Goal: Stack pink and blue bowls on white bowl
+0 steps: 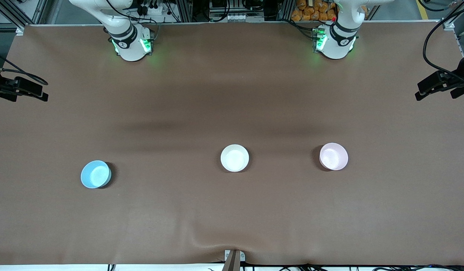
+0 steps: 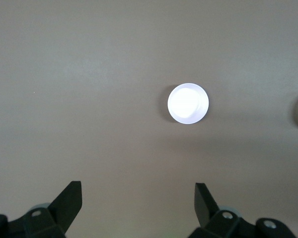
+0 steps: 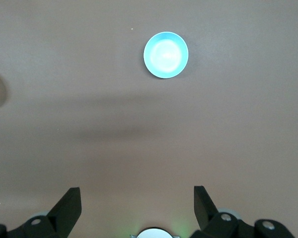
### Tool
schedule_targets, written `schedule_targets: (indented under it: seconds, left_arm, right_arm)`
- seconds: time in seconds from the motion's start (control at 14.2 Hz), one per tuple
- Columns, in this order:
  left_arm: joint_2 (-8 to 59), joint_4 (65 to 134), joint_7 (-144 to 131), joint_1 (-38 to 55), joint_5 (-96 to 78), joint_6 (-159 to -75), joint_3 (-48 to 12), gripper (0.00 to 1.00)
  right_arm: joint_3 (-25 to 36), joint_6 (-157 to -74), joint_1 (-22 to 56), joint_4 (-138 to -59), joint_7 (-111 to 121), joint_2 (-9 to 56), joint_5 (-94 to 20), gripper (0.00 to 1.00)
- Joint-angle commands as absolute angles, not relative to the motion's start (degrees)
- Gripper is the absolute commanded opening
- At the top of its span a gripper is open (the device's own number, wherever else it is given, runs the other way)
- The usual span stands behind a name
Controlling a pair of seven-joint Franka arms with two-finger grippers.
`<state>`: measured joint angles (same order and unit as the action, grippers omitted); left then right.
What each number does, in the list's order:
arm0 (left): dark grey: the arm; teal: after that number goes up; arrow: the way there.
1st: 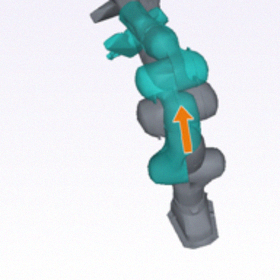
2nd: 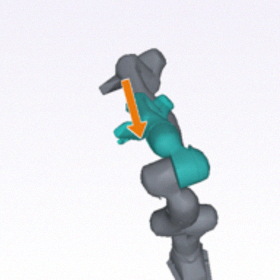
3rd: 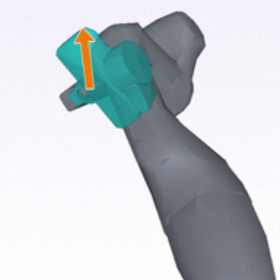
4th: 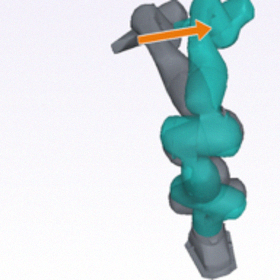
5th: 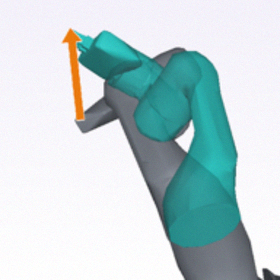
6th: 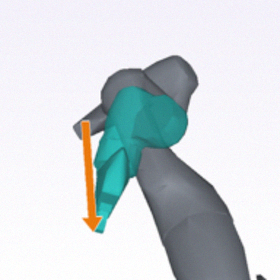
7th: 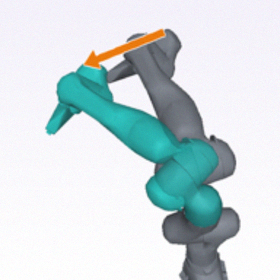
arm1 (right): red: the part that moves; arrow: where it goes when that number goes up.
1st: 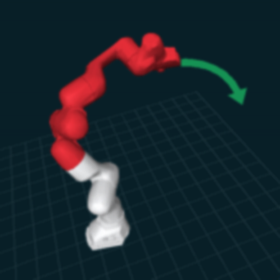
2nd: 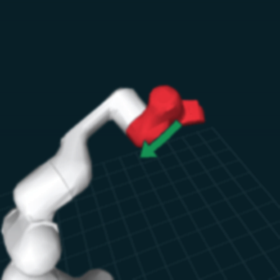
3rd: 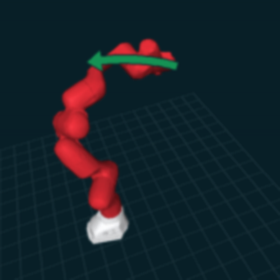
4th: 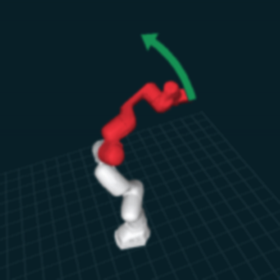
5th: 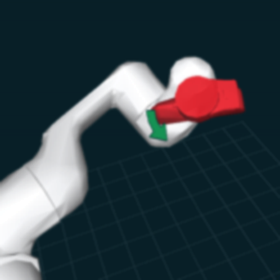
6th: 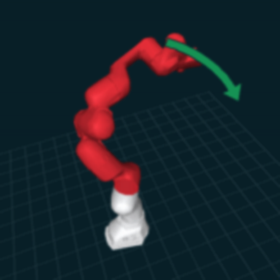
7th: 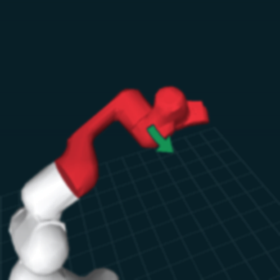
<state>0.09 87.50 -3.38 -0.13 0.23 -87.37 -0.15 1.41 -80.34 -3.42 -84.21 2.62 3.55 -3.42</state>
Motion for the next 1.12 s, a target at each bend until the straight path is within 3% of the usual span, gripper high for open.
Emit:
schedule_targets:
  seconds: [0.0, 0.42, 1.05]
  left_arm:
    - [1.75, 87.63, -2.64, -0.70, -1.05, -86.75, -0.09, 1.00]
    - [10.62, 87.36, -1.24, -1.14, -1.05, -92.18, 0.00, 1.00]
    - [27.05, 88.15, -1.76, 2.98, -1.05, -110.80, -0.44, 1.00]
  right_arm:
    - [1.58, -79.80, -3.43, -82.97, 2.55, 3.96, -3.34, 1.00]
    - [1.58, -84.18, -3.78, -82.35, 2.37, 8.17, -3.51, 1.00]
    - [1.67, -107.65, -4.30, -82.35, 2.64, 22.58, -3.08, 1.00]
